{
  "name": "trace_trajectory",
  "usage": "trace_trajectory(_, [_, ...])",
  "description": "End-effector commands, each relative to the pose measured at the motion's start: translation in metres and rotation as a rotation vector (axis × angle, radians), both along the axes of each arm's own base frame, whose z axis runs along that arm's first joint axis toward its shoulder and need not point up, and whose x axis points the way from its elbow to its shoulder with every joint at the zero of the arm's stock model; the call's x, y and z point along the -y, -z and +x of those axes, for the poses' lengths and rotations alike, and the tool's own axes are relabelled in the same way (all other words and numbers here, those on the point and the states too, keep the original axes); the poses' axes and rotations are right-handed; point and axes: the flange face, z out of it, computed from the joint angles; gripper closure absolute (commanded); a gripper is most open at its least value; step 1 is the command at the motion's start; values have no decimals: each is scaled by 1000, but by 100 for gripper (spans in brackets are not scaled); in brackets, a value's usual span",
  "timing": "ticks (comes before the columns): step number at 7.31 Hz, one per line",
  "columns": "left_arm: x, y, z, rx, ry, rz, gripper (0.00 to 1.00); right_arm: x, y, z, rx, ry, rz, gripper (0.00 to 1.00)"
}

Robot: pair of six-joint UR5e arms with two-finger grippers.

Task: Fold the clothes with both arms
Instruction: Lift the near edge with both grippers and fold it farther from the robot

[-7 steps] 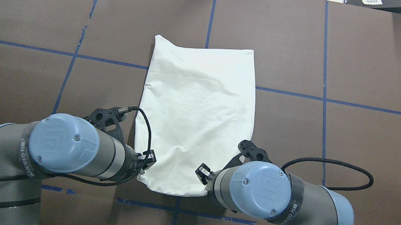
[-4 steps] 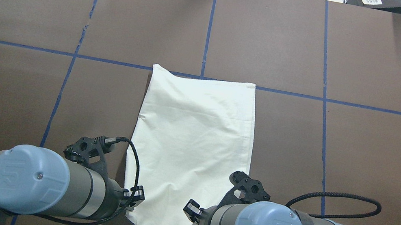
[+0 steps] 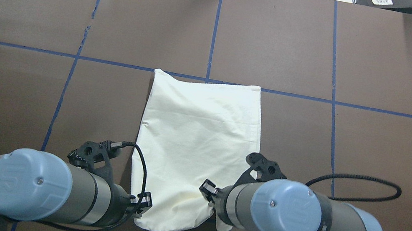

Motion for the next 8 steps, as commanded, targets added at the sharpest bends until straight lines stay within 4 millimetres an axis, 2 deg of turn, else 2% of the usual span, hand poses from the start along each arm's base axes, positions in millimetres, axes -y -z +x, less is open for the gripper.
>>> trace_trajectory(1, [120, -2, 11, 45, 179, -19, 100, 88, 0, 0, -29, -54, -23, 100])
trace_trajectory(2, [167, -10, 18, 41, 233, -15, 100, 137, 8, -4, -43, -60, -37, 100])
trace_trajectory(3, [197, -22, 17, 51, 241, 34, 100, 182, 9, -21, -84, -50, -36, 100])
trace_trajectory(4, [218, -34, 15, 57, 256, 53, 100, 219, 6, -37, -128, -49, -43, 100])
trace_trajectory(5, [230, -44, 19, 51, 259, 78, 91, 245, -11, -57, -133, -51, -34, 100])
trace_trajectory(6, [239, -55, 29, 55, 242, 121, 1, 260, -38, -66, -117, -53, -2, 1])
trace_trajectory(8, [241, -51, 29, 51, 212, 188, 0, 278, -31, -46, -97, -46, 42, 0])
